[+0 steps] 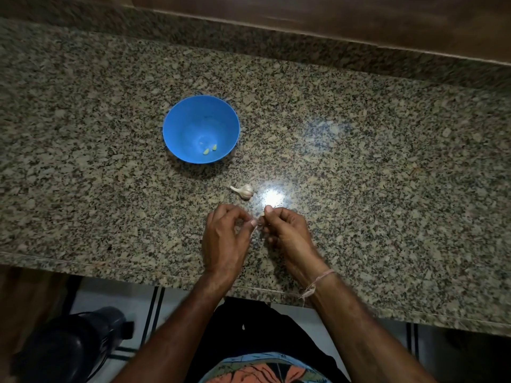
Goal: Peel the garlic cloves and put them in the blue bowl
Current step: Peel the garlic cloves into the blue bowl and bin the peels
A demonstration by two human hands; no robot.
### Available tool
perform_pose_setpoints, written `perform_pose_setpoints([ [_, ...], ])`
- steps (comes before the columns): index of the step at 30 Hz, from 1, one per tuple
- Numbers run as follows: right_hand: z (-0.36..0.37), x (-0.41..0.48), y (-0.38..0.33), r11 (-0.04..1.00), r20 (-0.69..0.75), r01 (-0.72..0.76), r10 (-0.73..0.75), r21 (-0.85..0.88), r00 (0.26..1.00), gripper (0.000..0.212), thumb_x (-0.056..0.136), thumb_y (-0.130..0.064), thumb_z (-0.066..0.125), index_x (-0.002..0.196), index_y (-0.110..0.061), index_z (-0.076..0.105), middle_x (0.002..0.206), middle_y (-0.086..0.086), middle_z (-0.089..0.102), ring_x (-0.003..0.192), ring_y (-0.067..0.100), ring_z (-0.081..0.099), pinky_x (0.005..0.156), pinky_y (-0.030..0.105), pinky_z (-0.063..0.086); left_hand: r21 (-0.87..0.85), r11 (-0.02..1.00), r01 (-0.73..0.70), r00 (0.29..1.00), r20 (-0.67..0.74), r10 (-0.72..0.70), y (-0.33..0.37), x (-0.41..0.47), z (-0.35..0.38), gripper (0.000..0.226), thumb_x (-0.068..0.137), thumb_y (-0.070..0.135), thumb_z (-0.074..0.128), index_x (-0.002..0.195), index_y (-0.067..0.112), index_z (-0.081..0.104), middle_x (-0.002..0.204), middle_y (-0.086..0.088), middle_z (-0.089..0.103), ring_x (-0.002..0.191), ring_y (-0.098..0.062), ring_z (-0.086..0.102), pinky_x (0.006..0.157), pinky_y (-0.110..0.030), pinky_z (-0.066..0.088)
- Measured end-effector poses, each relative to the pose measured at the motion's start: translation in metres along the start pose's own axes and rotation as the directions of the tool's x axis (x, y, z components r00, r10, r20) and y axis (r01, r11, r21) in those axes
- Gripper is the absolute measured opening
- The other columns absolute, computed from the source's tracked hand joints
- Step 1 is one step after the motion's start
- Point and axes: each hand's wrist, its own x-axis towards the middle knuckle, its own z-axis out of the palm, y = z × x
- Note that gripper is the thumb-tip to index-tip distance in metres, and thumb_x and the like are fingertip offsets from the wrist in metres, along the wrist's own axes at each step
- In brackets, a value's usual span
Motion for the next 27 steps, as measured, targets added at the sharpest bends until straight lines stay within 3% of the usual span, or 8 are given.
perform_pose_setpoints([
  [5,0.007,-0.003,0.0,1.0,0.013,-0.016,0.016,0.009,1.0,0.025,0.1,-0.034,0.07,0.09,-0.011,0.067,0.069,0.001,0.06,0.056,0.012,0.046,0.053,0.028,0.037,-0.146,0.988,-0.053,0.998,0.021,0.057,0.001,-0.002,-0.006,0.025,0.099,0.028,0.064,0.122,0.032,0.073,0.121,0.016,0.06,0.114,-0.01,0.049,0.08,-0.027,0.05],
  [8,0.018,-0.005,0.001,0.997,0.05,-0.038,0.035,0.061,0.998,0.024,0.1,-0.031,0.07,0.089,-0.01,0.069,0.068,0.001,0.06,0.056,0.012,0.047,0.053,0.027,0.036,-0.179,0.98,-0.084,0.996,-0.015,0.082,0.002,-0.005,-0.016,0.015,0.095,0.033,0.07,0.109,0.036,0.074,0.112,0.021,0.064,0.111,-0.008,0.054,0.078,-0.025,0.049],
  [12,0.034,-0.006,0.008,0.995,0.086,-0.039,0.031,0.089,0.996,0.025,0.101,-0.028,0.068,0.097,-0.003,0.07,0.076,0.005,0.065,0.065,0.013,0.054,0.057,0.023,0.043,-0.155,0.986,-0.056,0.997,-0.057,0.048,-0.012,-0.004,-0.028,0.005,0.096,0.025,0.073,0.095,0.03,0.071,0.099,0.017,0.067,0.099,-0.008,0.06,0.073,-0.028,0.05],
  [16,0.032,-0.008,0.011,0.981,-0.04,0.097,-0.105,-0.167,0.994,0.012,0.102,-0.016,0.066,0.104,-0.009,0.075,0.097,0.003,0.077,0.089,0.017,0.071,0.076,0.026,0.059,-0.07,0.998,-0.003,0.993,-0.119,-0.005,-0.048,0.013,-0.047,0.011,0.097,0.02,0.07,0.094,0.03,0.068,0.098,0.013,0.068,0.093,-0.012,0.061,0.068,-0.032,0.05],
  [18,0.023,-0.008,0.012,0.931,-0.079,0.168,-0.203,-0.323,0.976,0.011,0.1,-0.013,0.067,0.106,-0.016,0.076,0.107,-0.002,0.078,0.103,0.011,0.072,0.092,0.029,0.06,-0.011,1.0,-0.001,0.994,-0.106,-0.001,-0.067,0.026,-0.055,0.014,0.096,0.017,0.071,0.093,0.03,0.067,0.097,0.013,0.068,0.093,-0.016,0.062,0.066,-0.035,0.05],
  [21,0.009,-0.012,0.01,0.903,-0.123,0.193,-0.257,-0.384,0.958,0.015,0.1,-0.011,0.067,0.107,-0.019,0.077,0.108,-0.006,0.077,0.104,0.006,0.071,0.098,0.033,0.059,0.062,0.995,-0.08,0.996,-0.031,0.082,-0.08,0.032,-0.061,0.02,0.092,0.01,0.074,0.099,0.027,0.066,0.102,0.009,0.062,0.096,-0.019,0.06,0.07,-0.038,0.054],
  [24,-0.005,-0.021,0.013,0.903,-0.184,0.2,-0.286,-0.381,0.94,0.017,0.1,-0.011,0.067,0.109,-0.02,0.077,0.109,-0.01,0.076,0.105,-0.001,0.069,0.102,0.035,0.057,0.04,0.986,-0.16,0.986,-0.032,0.161,-0.073,0.015,-0.058,0.029,0.091,0.01,0.078,0.115,0.019,0.065,0.115,0.004,0.053,0.103,-0.013,0.054,0.073,-0.027,0.053],
  [27,-0.018,-0.028,0.02,0.906,-0.239,0.194,-0.297,-0.376,0.924,0.021,0.098,-0.01,0.07,0.116,-0.021,0.075,0.117,-0.01,0.074,0.111,0.004,0.069,0.103,0.039,0.058,-0.05,0.977,-0.207,0.974,0.089,0.21,-0.052,-0.004,-0.038,0.034,0.091,0.016,0.079,0.122,0.015,0.065,0.118,0.003,0.054,0.101,-0.01,0.058,0.073,-0.011,0.047],
])
